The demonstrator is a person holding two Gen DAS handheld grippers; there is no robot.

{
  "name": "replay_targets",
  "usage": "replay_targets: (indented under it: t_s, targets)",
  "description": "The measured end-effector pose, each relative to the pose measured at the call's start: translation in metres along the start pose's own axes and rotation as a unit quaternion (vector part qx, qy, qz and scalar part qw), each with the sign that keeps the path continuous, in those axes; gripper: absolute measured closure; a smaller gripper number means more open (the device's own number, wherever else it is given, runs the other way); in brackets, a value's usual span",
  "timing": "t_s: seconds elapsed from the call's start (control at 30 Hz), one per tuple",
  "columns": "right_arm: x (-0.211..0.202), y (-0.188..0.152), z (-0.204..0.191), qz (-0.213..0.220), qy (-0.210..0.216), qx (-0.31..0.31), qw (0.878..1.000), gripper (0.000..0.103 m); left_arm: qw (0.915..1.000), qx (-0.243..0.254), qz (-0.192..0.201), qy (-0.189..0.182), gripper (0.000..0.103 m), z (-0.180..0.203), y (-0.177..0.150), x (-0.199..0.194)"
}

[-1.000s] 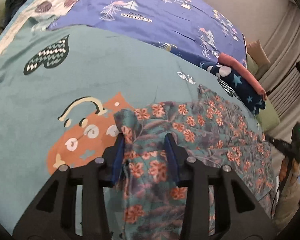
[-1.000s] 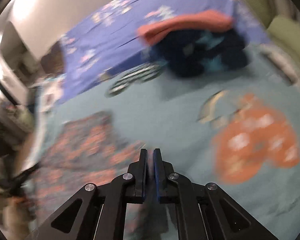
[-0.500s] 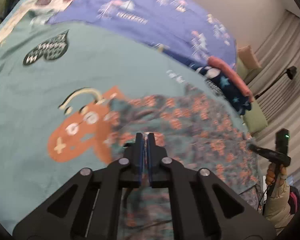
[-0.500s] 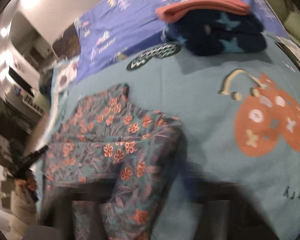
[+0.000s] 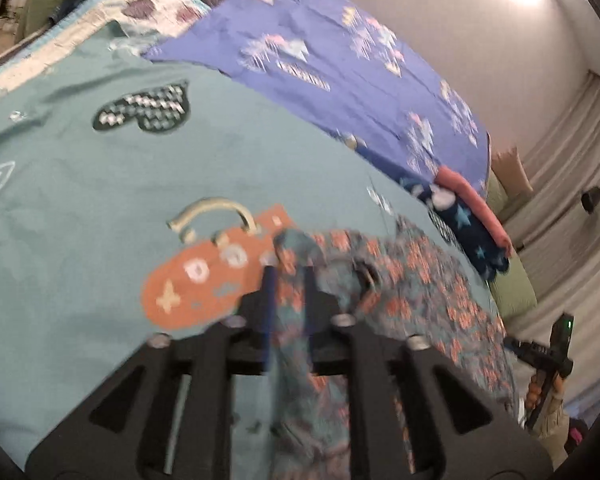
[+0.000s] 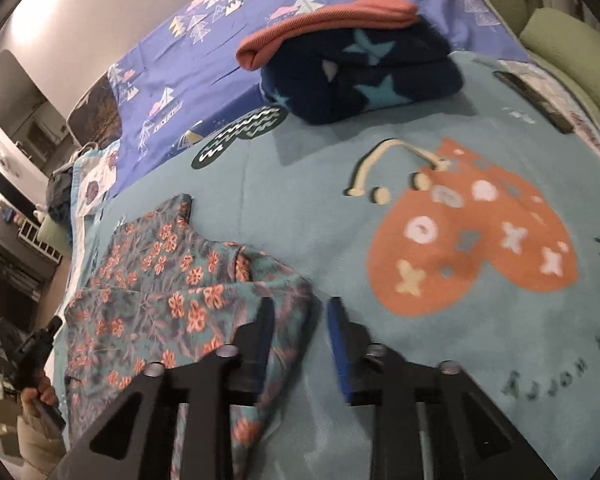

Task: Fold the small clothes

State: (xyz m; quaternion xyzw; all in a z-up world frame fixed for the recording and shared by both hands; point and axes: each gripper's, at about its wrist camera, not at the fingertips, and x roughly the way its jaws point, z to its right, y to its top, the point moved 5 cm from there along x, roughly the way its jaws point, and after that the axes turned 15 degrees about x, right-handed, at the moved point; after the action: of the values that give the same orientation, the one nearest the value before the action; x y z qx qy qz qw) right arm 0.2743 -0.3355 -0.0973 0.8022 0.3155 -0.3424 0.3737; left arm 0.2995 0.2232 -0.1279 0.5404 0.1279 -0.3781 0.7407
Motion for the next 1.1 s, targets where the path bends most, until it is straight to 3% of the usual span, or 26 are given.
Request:
replay_targets:
  t_s: [0.13, 0.23, 0.27, 0.3, 0.33, 0.43, 0.53, 0.57, 0.63, 0.7, 0.8, 1.0, 1.07, 1.1]
  targets:
    - [-0.023, -0.007, -0.007, 0.016, -0.006, -0.026, 1.0, 0.065, 0.9987, 0.033, -0.013, -0.036, 0.043, 0.031, 0.003, 0.007]
    - [-0.028, -0.016, -0.024, 0.015, 0.003, -0.047, 0.999, 0.06, 0.9973, 0.05, -0.037, -0.038, 0.042, 0.049, 0.011, 0.031]
    - [-0.029, -0.02, -0.031, 0.013, 0.008, -0.053, 0.999, 0.06, 0.9968, 0.053, -0.05, -0.032, 0.049, 0.052, 0.011, 0.039]
    - [-0.03, -0.024, -0.037, 0.011, 0.011, -0.057, 0.998, 0.059, 0.9957, 0.062, -0.062, -0.03, 0.102, 0.056, 0.011, 0.047]
    - [-0.032, -0.029, -0.043, 0.009, 0.014, -0.063, 0.998, 0.059, 0.9952, 0.066, -0.064, -0.033, 0.098, 0.06, 0.011, 0.047]
    - [-0.038, -0.041, -0.057, 0.012, 0.014, -0.092, 0.996, 0.059, 0.9948, 0.079, 0.006, -0.064, 0.098, 0.077, 0.016, 0.011]
    - [-0.046, -0.054, -0.071, 0.013, 0.012, -0.128, 0.992, 0.057, 0.9966, 0.069, 0.025, -0.036, 0.096, 0.063, 0.016, -0.021]
    - [-0.047, -0.059, -0.077, 0.01, 0.017, -0.139, 0.99, 0.056, 0.9978, 0.055, 0.03, -0.017, 0.095, 0.051, 0.014, -0.03]
    - [-0.043, -0.075, -0.096, -0.01, 0.034, -0.175, 0.984, 0.052, 0.9984, 0.046, 0.03, 0.008, 0.071, 0.036, 0.014, -0.036]
    - [-0.032, -0.096, -0.113, -0.033, 0.037, -0.222, 0.974, 0.051, 0.9991, 0.025, 0.027, 0.023, 0.058, 0.023, 0.012, -0.037]
    - [-0.009, -0.122, -0.123, -0.056, 0.012, -0.269, 0.961, 0.051, 0.9999, 0.007, 0.006, 0.013, 0.057, 0.016, 0.007, -0.023]
    - [-0.003, -0.119, -0.099, -0.065, -0.004, -0.23, 0.971, 0.051, 0.9958, 0.057, -0.071, -0.01, 0.049, 0.044, -0.011, 0.028]
    - [-0.005, -0.115, -0.087, -0.062, -0.016, -0.222, 0.973, 0.05, 0.9933, 0.084, -0.079, 0.011, 0.081, 0.051, -0.017, 0.039]
    - [-0.005, -0.113, -0.083, -0.062, -0.025, -0.22, 0.973, 0.05, 0.9926, 0.094, -0.074, 0.023, 0.091, 0.053, -0.016, 0.037]
